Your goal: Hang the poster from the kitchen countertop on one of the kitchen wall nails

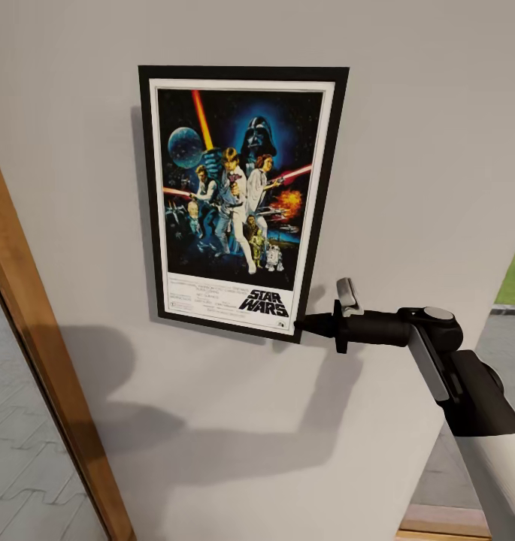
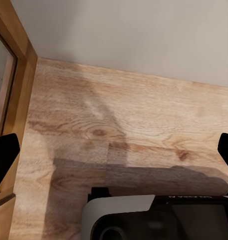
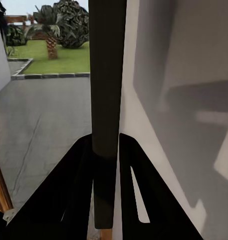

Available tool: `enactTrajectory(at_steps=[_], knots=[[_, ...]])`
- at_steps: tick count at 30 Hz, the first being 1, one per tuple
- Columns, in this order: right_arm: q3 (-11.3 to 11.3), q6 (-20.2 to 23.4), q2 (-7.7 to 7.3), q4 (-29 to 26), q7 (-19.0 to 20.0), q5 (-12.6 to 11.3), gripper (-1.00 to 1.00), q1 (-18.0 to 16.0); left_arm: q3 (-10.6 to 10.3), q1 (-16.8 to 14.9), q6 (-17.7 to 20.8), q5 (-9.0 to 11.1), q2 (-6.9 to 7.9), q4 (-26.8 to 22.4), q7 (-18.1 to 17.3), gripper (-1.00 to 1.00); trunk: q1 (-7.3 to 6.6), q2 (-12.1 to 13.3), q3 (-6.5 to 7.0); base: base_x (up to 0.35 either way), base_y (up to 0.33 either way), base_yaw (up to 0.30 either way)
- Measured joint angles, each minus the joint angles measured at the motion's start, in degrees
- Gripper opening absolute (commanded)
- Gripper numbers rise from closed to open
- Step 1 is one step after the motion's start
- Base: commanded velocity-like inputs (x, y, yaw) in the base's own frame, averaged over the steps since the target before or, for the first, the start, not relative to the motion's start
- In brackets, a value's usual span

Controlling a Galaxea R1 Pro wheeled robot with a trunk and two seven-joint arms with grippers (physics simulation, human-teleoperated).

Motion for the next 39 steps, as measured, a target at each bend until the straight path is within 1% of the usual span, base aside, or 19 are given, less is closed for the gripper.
enactTrajectory(at_steps=[39], knots=[[0.0, 0.1, 0.0, 0.2, 0.0, 0.0, -1.0, 0.0, 0.0, 0.0, 0.0, 0.0, 0.0, 0.0, 0.0, 1.0, 0.0, 0.0, 0.0, 0.0, 0.0, 0.0]])
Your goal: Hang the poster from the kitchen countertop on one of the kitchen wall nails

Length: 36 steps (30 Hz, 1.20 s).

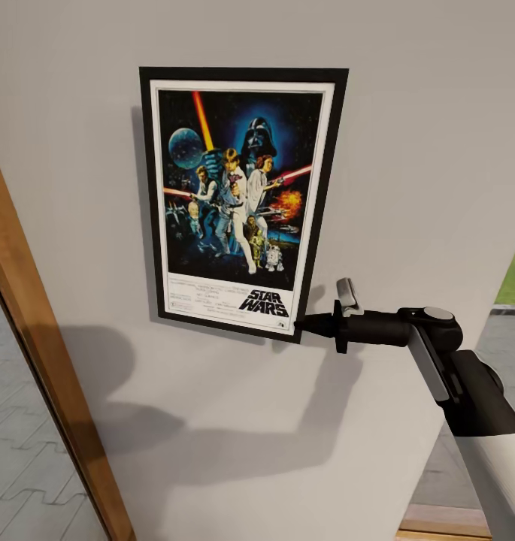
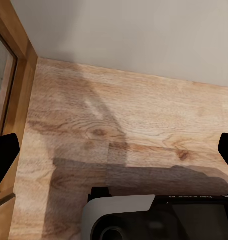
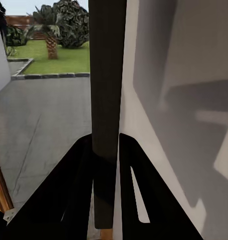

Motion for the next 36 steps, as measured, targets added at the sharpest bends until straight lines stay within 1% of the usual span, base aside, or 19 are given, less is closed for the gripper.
enactTrajectory(at_steps=[15, 36], knots=[[0.0, 0.0, 0.0, 0.0, 0.0, 0.0, -1.0, 0.0, 0.0, 0.0, 0.0, 0.0, 0.0, 0.0, 0.0, 1.0, 0.0, 0.0, 0.0, 0.001, 0.0, 0.0], [-0.1, 0.0, 0.0, 0.0, 0.0, 0.0, -1.0, 0.0, 0.0, 0.0, 0.0, 0.0, 0.0, 0.0, 0.0, 1.0, -0.01, 0.0, 0.0, 0.038, 0.0, 0.0]])
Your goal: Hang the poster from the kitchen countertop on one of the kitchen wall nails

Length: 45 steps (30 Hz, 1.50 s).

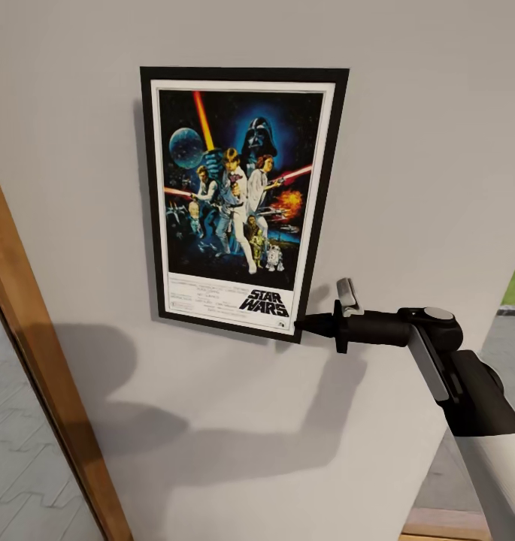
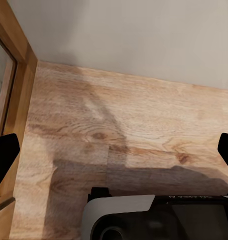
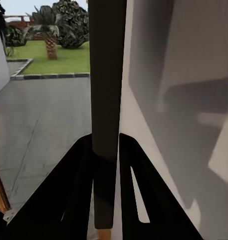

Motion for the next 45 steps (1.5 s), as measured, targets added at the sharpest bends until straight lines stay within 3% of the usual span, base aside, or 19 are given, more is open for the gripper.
enactTrajectory(at_steps=[15, 18, 37, 45], knots=[[0.0, 0.0, 0.0, 0.0, 0.0, 0.0, -1.0, 0.0, 0.0, 0.0, 0.0, 0.0, 0.0, 0.0, 0.0, 1.0, 0.01, 0.0, 0.0, 0.026, 0.0, 0.0], [-0.6, 0.7, -0.79, -0.1, 0.8, -0.8, -1.0, 0.7, 0.3, 0.3, -0.4, 0.0, -0.97, -0.3, 0.0, 1.0, 0.01, 0.0, 0.0, 0.0, 0.0, 0.0], [-0.6, 1.1, -0.81, -0.1, 0.8, -1.3, -1.0, 0.7, 0.2, 0.3, -0.4, 0.0, -1.05, -0.3, 0.0, 1.0, 0.01, 0.0, 0.0, 0.0, 0.0, 0.0], [-0.7, 1.6, -0.94, 0.0, 1.3, -3.6, -1.0, 0.9, 0.2, 0.3, -0.4, 0.0, -1.28, -0.3, 0.0, 1.0, 0.01, 0.0, 0.0, 0.0, 0.0, 0.0]])
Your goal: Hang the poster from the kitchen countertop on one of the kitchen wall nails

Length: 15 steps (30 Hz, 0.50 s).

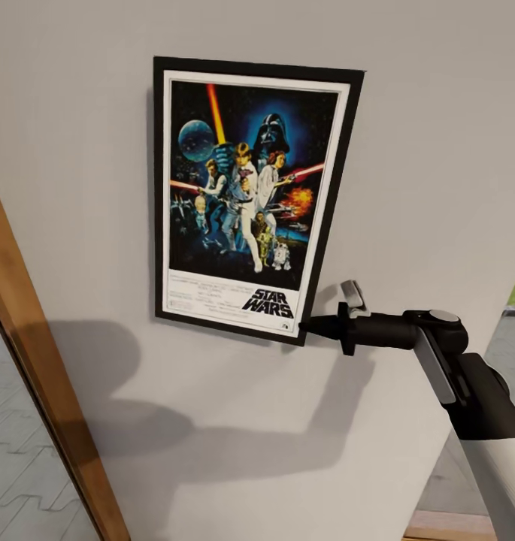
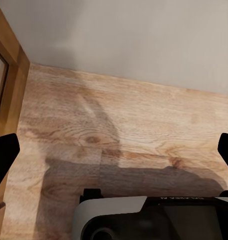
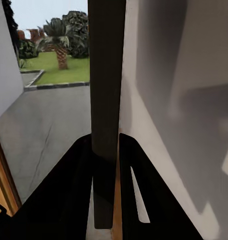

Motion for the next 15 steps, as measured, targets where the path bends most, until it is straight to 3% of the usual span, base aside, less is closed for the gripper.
enactTrajectory(at_steps=[3, 15], knots=[[0.0, 0.0, 0.0, 0.0, 0.0, -1.2, -1.0, 0.0, 0.0, 0.0, 0.0, 0.0, 0.0, 0.0, 0.0, 1.0, 0.0, 0.0, 0.0, 0.0, 0.0, 0.0], [0.0, 2.8, 0.0, 0.0, 0.0, -1.2, -1.0, 0.0, 0.0, 0.0, 0.0, 0.0, -0.02, 0.0, 0.0, 1.0, 0.0, 0.0, 0.0, 0.0, 0.0, 0.0]])
